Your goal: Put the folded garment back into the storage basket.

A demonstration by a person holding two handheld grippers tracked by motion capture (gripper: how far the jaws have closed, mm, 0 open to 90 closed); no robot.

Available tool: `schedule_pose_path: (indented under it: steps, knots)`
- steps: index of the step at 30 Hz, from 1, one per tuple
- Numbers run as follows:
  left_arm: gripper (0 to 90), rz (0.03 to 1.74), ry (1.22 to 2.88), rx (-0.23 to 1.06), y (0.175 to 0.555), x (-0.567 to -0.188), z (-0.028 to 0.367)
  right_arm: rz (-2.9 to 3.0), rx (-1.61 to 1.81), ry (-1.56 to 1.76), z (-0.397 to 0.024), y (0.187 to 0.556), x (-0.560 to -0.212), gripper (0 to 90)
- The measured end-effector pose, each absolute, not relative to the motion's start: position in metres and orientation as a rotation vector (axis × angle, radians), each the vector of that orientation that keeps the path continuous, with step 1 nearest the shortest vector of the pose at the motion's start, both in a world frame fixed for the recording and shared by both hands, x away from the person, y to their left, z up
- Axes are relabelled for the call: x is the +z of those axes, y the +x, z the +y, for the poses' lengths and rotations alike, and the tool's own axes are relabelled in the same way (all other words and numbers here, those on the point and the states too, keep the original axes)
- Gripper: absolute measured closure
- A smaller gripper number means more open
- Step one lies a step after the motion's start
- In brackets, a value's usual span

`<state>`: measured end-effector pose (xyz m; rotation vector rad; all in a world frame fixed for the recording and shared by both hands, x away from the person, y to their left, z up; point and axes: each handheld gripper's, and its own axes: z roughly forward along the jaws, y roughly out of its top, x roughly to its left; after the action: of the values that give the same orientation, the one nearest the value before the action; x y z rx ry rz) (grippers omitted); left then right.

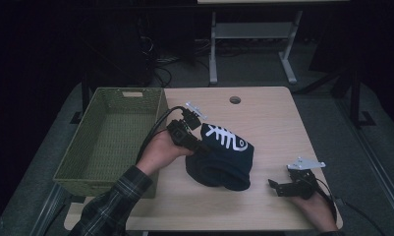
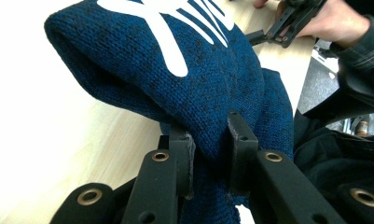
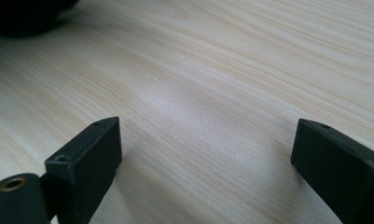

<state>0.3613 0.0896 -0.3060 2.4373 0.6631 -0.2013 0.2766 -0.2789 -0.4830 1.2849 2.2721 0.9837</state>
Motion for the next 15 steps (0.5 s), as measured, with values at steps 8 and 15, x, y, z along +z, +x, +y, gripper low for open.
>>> schedule_pose_path:
  steps: [8, 15]
  knots:
    - [76.2, 0.68, 2.431, -0.17, 0.364, -0.282, 0.109, 2.269, 0.981, 1.285, -0.279, 0.277, -0.483, 8.3]
    - [76.2, 0.709, 2.407, -0.165, 0.364, -0.262, 0.13, 2.269, 0.981, 1.284, -0.279, 0.277, -0.483, 8.3]
